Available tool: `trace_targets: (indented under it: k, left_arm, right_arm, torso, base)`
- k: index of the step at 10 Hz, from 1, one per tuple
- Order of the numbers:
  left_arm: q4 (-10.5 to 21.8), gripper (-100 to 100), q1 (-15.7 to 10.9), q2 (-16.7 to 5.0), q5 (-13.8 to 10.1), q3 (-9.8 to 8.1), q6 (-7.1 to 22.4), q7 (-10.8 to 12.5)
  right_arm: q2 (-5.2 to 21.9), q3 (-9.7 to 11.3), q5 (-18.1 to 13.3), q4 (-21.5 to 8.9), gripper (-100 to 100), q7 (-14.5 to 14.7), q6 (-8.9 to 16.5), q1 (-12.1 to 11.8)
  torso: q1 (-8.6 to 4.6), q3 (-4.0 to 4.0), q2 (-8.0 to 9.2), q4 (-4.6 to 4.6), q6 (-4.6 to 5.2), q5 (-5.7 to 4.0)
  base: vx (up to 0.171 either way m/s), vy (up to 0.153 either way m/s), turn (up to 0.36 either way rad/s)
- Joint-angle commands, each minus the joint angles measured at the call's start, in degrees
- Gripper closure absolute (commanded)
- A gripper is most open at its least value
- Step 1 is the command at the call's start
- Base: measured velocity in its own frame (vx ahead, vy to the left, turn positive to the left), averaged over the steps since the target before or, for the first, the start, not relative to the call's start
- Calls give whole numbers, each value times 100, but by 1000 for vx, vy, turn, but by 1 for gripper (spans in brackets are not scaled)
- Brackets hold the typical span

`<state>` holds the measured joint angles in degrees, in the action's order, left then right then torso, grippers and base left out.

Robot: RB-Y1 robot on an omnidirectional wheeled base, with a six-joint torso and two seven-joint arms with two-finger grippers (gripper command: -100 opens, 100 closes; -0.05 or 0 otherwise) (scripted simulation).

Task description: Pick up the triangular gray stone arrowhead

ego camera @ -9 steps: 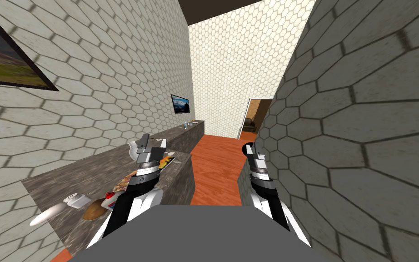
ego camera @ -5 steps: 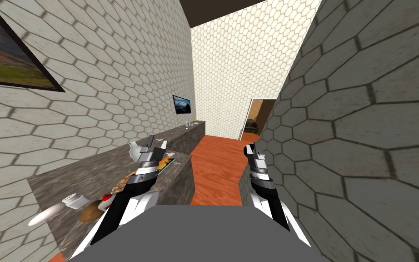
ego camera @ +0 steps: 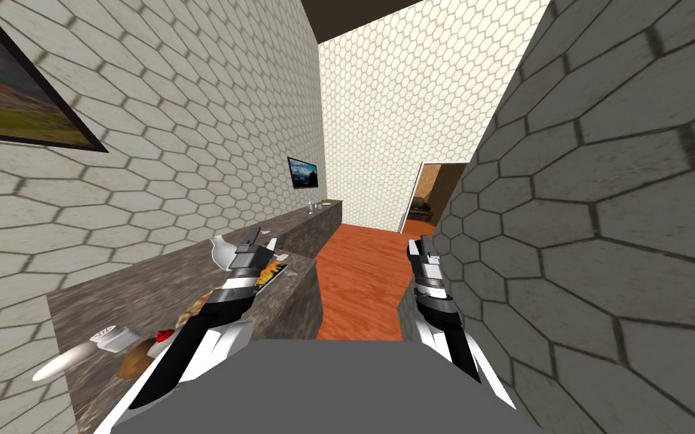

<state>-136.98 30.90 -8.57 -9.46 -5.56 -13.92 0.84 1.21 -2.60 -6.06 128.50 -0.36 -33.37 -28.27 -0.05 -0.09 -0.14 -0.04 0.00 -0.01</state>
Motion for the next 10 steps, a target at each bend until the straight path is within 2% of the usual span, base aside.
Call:
trace_targets:
  k: [1, 4, 7, 8, 9, 10]
  left_arm:
    - [-20, -100, 35, -105, -69, -98, 286, -5]
    - [-35, -100, 81, -201, -135, -184, 683, -10]
    - [-65, -100, 173, -407, -286, -363, 1200, -28]
    - [-65, -100, 173, -407, -286, -363, 1365, -28]
    - [-78, -100, 217, -515, -371, -455, 1542, -43]
    - [-78, -100, 217, -515, -371, -455, 1701, -43]
  right_arm:
    - [0, 0, 0, 0, 0, 0, 0, 0]
    - [0, 0, 0, 0, 0, 0, 0, 0]
    - [0, 0, 0, 0, 0, 0, 0, 0]
    - [0, 0, 0, 0, 0, 0, 0, 0]
    - [0, 0, 0, 0, 0, 0, 0, 0]
    - [0, 0, 0, 0, 0, 0, 0, 0]
  torso:
    - [0, 0, 0, 0, 0, 0]
    - [1, -2, -5, -1, -1, 0]
    - [-3, -5, -8, -2, 0, -1]
    - [-3, -6, -10, -2, 0, -1]
    - [-1, -5, -9, -2, 1, 0]
    - [-4, -7, -12, -2, 0, -1]
  base:
    - [42, -22, 41]
    - [46, -19, 31]
    - [62, -26, 31]
    - [59, -20, 18]
    - [71, -31, 21]
    - [66, -28, 19]
